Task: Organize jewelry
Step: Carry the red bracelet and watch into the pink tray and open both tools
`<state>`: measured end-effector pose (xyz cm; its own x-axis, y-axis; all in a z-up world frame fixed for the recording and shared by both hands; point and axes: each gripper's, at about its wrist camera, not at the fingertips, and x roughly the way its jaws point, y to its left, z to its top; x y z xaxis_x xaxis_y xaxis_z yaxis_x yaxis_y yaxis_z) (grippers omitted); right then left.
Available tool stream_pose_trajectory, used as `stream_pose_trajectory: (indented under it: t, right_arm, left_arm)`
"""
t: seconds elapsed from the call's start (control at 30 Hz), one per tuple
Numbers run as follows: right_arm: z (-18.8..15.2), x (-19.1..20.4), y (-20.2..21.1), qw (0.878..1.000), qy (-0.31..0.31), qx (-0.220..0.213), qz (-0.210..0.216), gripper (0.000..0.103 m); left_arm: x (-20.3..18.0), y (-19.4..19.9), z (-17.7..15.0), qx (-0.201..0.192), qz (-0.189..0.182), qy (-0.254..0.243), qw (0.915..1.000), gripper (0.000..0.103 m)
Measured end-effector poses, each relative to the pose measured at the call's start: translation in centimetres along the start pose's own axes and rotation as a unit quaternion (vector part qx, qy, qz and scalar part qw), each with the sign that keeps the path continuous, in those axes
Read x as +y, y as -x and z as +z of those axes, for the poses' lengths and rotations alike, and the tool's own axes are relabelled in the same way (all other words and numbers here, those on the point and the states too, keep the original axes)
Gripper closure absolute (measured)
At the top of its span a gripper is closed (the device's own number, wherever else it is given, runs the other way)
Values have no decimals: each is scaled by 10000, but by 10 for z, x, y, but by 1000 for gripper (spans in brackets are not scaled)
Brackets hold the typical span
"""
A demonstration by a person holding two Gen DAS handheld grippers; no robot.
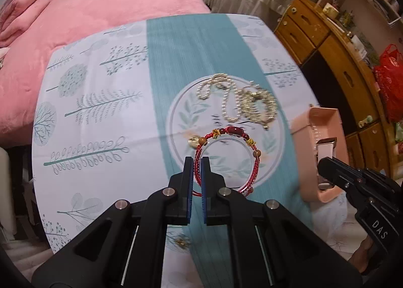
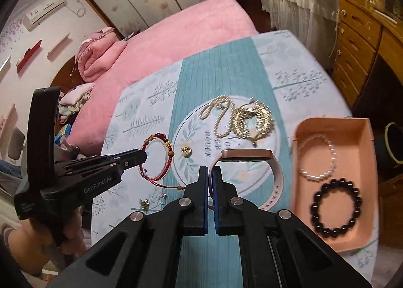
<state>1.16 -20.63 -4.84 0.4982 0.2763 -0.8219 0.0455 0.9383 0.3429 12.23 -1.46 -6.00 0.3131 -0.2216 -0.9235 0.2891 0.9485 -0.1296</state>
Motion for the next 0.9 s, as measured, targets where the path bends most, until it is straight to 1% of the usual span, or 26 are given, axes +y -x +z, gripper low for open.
stream_pose_trajectory:
  t: [0.17,0.4,0.57,0.7,0.8,0.9]
  right_arm:
    - [-6,-28,33,9997,-108,-82,-220,100]
    - [-34,-89,58,9970,-545,68,-539,100]
    - [-53,-121,64,9957,-769,143,-505,100]
    - [-59,-136,69,9960,-729,147,-494,100]
    - [-63,-145,73,9969,-633,157,-449,100]
    - [-61,-145,70,9974,-575,201,-384,100]
  left_arm:
    - [-32,12,0,-56,-190,-211,9996,100]
    - [-91,13,-1,-19,-460,-635,9969,100]
    - [-143,4,-7,138,-676,-995,9926,100]
    - [-177,-7,-14,263,-747,-1213,9895,100]
    - [-200,-17,-15,319,-734,-1332,9879,100]
    - [-216,-30,-12,342,-673,-1332,9882,100]
